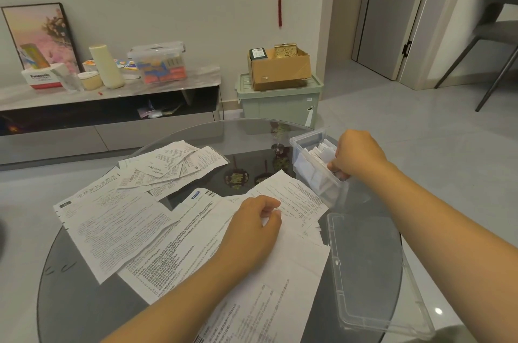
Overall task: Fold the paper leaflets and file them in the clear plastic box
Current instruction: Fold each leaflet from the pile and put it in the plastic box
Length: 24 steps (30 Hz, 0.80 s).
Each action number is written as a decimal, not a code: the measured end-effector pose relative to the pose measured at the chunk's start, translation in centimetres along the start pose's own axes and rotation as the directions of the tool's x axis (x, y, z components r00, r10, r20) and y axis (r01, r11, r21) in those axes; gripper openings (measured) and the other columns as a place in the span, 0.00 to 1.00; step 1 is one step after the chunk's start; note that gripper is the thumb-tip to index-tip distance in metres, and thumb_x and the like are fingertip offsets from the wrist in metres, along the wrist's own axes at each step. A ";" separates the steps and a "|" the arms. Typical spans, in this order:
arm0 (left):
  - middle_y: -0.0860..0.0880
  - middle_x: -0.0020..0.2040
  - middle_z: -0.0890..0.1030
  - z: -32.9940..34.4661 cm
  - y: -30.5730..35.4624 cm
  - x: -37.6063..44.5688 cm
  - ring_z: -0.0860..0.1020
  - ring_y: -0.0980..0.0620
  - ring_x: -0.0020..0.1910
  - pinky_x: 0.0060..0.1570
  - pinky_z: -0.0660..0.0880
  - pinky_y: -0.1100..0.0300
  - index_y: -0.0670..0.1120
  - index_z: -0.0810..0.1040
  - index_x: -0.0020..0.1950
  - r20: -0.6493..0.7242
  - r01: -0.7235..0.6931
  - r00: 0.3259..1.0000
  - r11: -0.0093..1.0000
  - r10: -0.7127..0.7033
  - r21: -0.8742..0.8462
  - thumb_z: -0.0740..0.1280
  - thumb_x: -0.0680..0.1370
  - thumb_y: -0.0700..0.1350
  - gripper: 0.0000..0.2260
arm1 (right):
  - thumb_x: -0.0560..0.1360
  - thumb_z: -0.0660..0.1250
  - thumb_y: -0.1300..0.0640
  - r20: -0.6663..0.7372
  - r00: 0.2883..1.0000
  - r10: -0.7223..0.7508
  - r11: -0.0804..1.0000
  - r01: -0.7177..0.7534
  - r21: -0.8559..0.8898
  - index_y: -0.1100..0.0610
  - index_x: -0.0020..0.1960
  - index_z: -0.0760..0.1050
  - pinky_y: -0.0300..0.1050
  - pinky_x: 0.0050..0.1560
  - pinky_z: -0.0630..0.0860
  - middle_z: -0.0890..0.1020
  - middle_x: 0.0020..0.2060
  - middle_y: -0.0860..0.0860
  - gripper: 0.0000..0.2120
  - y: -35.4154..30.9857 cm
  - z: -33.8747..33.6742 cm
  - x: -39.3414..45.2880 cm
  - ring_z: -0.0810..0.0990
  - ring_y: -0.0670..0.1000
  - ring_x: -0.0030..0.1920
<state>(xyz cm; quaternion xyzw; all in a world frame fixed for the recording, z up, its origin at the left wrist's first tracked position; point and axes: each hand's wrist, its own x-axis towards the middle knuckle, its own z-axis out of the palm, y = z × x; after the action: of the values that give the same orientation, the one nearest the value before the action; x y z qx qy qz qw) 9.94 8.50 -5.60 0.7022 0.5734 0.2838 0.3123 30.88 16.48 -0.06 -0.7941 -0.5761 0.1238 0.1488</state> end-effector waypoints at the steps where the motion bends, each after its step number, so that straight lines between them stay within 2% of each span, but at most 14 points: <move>1: 0.55 0.57 0.76 0.0 0.0 0.0 0.74 0.60 0.54 0.53 0.66 0.69 0.53 0.75 0.59 0.000 0.000 1.000 1.000 0.000 -0.001 0.60 0.80 0.48 0.09 | 0.69 0.74 0.58 0.024 1.000 0.016 1.000 -0.016 -0.010 0.58 0.33 0.70 0.44 0.44 0.79 0.81 0.37 0.56 0.14 -0.1 -0.3 -0.1 0.83 0.55 0.42; 5: 0.55 0.58 0.75 0.0 0.1 0.0 0.74 0.59 0.54 0.54 0.67 0.68 0.53 0.74 0.59 0.006 0.000 1.000 1.000 0.000 0.006 0.60 0.80 0.48 0.09 | 0.69 0.74 0.57 0.078 0.996 0.046 0.999 -0.045 -0.021 0.58 0.32 0.68 0.45 0.47 0.79 0.79 0.34 0.55 0.16 -0.3 -0.7 -0.5 0.83 0.56 0.42; 8: 0.55 0.58 0.75 0.0 0.0 0.0 0.73 0.61 0.54 0.54 0.67 0.68 0.53 0.74 0.59 0.011 -0.007 1.000 1.000 0.006 0.012 0.60 0.80 0.48 0.09 | 0.70 0.73 0.60 0.040 0.999 0.015 1.000 -0.016 0.012 0.59 0.30 0.68 0.43 0.40 0.78 0.77 0.32 0.54 0.16 -0.4 -0.3 -0.6 0.81 0.57 0.38; 10: 0.55 0.58 0.75 -0.1 0.0 -0.1 0.73 0.61 0.53 0.54 0.67 0.68 0.53 0.74 0.60 0.014 -0.008 1.000 1.000 0.008 0.015 0.60 0.80 0.49 0.09 | 0.72 0.71 0.62 0.018 1.000 -0.014 0.998 0.013 0.060 0.61 0.34 0.71 0.42 0.36 0.76 0.76 0.29 0.53 0.11 -0.7 -0.2 -0.7 0.79 0.55 0.32; 12: 0.55 0.58 0.75 -0.1 -0.1 0.0 0.73 0.60 0.54 0.54 0.67 0.68 0.53 0.74 0.59 0.016 -0.008 1.000 1.000 0.008 0.015 0.60 0.80 0.49 0.09 | 0.75 0.67 0.64 0.017 0.998 -0.054 0.995 0.052 0.090 0.60 0.44 0.78 0.43 0.35 0.78 0.79 0.32 0.54 0.02 -0.9 -0.2 -0.8 0.78 0.53 0.30; 13: 0.55 0.58 0.75 -0.1 -0.1 0.0 0.73 0.60 0.54 0.54 0.67 0.69 0.53 0.74 0.59 0.016 -0.007 1.000 1.000 0.006 0.014 0.60 0.80 0.49 0.09 | 0.76 0.64 0.65 0.010 0.997 -0.072 0.994 0.071 0.084 0.61 0.47 0.79 0.44 0.36 0.79 0.80 0.36 0.56 0.05 -0.9 -0.1 -0.8 0.78 0.54 0.31; 17: 0.56 0.58 0.75 -0.1 -0.1 0.0 0.73 0.61 0.54 0.54 0.66 0.69 0.53 0.74 0.60 0.019 0.000 1.000 1.000 0.000 0.022 0.60 0.80 0.48 0.09 | 0.74 0.58 0.69 0.055 0.990 -0.128 0.990 0.125 0.057 0.62 0.45 0.80 0.40 0.34 0.76 0.80 0.41 0.57 0.13 -0.8 -0.2 -1.1 0.75 0.54 0.36; 19: 0.55 0.58 0.75 -0.2 -0.1 0.0 0.73 0.61 0.53 0.54 0.66 0.69 0.53 0.74 0.60 0.020 -0.005 1.000 1.000 0.005 0.022 0.60 0.80 0.48 0.09 | 0.75 0.60 0.69 0.050 0.986 -0.159 0.985 0.155 0.074 0.59 0.51 0.81 0.45 0.40 0.80 0.81 0.47 0.57 0.13 -0.7 -0.1 -1.0 0.79 0.55 0.41; 21: 0.55 0.58 0.74 -0.2 -0.1 0.0 0.72 0.61 0.53 0.54 0.66 0.69 0.53 0.74 0.60 0.023 -0.007 1.000 1.000 0.007 0.025 0.60 0.80 0.48 0.10 | 0.75 0.63 0.68 -0.019 0.985 -0.169 0.979 0.170 0.112 0.57 0.55 0.80 0.49 0.43 0.81 0.81 0.50 0.56 0.13 -0.7 0.0 -1.1 0.81 0.56 0.43; 24: 0.55 0.59 0.74 -0.2 -0.1 0.0 0.72 0.62 0.53 0.54 0.65 0.69 0.52 0.74 0.60 0.026 -0.011 1.000 1.000 0.010 0.029 0.60 0.80 0.48 0.10 | 0.75 0.62 0.68 0.015 0.982 -0.186 0.979 0.184 0.082 0.58 0.51 0.82 0.45 0.39 0.79 0.83 0.48 0.56 0.12 -0.7 0.1 -1.0 0.79 0.55 0.38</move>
<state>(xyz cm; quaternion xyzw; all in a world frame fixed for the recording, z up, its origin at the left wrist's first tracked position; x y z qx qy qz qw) 9.75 8.49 -5.54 0.7134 0.5697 0.2678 0.3080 29.90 15.78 0.16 -0.7289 -0.6437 0.1415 0.1851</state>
